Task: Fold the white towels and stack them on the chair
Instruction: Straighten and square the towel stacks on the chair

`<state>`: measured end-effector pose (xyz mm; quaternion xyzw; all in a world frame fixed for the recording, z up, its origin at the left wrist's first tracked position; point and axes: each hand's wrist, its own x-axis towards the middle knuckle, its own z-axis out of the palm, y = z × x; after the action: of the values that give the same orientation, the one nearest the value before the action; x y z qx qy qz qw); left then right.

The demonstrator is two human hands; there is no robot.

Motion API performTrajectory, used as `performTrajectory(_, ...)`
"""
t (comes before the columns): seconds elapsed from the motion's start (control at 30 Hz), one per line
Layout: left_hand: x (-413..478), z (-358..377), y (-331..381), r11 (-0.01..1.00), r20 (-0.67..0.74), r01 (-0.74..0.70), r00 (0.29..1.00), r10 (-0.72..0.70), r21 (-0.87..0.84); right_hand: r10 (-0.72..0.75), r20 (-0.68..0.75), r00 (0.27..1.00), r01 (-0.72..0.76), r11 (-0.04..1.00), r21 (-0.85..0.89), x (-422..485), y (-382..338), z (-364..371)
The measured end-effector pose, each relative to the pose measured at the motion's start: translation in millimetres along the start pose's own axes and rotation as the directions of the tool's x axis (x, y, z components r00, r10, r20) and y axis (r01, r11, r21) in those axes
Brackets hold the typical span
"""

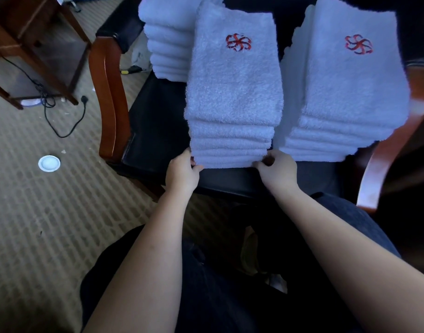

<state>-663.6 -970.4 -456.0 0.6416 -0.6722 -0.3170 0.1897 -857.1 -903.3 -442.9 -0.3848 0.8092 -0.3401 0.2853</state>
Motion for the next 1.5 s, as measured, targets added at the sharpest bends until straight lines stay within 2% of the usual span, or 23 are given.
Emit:
performTrajectory(0.1,0,2,-1,1.0,-0.02,-0.016,1.0,0.016,-0.005,0.04,0.035,0.999,-0.043,0.997,0.069,-1,0,0)
performTrajectory(0.27,-1,3,-3,0.994,-0.039,-0.055,0.997,0.059,0.095,0.059,0.023,0.998,-0.061,0.995,0.082,2,-2,-1)
performTrajectory(0.4,2,3,-3,0.994,-0.051,-0.065,0.996,0.07,0.091,0.067,0.02,0.998,-0.068,0.995,0.074,1,-2,0)
performTrajectory(0.53,-5,6,-5,0.999,-0.146,-0.05,0.988,0.047,-0.016,0.072,0.019,0.997,-0.073,0.995,0.063,-3,3,1)
performTrajectory(0.6,-11,7,-6,0.998,-0.204,0.008,0.979,-0.022,-0.069,0.056,0.0,0.998,-0.056,0.997,0.051,-9,5,2)
performTrajectory(0.7,-15,4,-2,0.954,-0.122,0.116,0.981,-0.154,-0.275,0.028,-0.012,1.0,-0.028,0.997,0.077,-15,3,5)
performTrajectory(0.8,-9,3,4,0.888,-0.1,0.143,0.973,-0.206,-0.437,0.024,-0.01,1.0,-0.023,0.995,0.1,-17,-1,10)
performTrajectory(1.1,24,9,20,0.896,-0.181,0.045,0.974,-0.138,-0.441,0.076,-0.089,0.993,-0.062,0.987,0.147,7,-7,23)
performTrajectory(1.37,72,13,26,0.822,-0.177,0.016,0.974,-0.142,-0.57,0.174,-0.262,0.949,-0.058,0.916,0.396,47,-23,66)
performTrajectory(1.5,92,18,33,0.776,-0.148,0.015,0.979,-0.139,-0.631,0.188,-0.344,0.92,-0.03,0.908,0.419,73,-29,73)
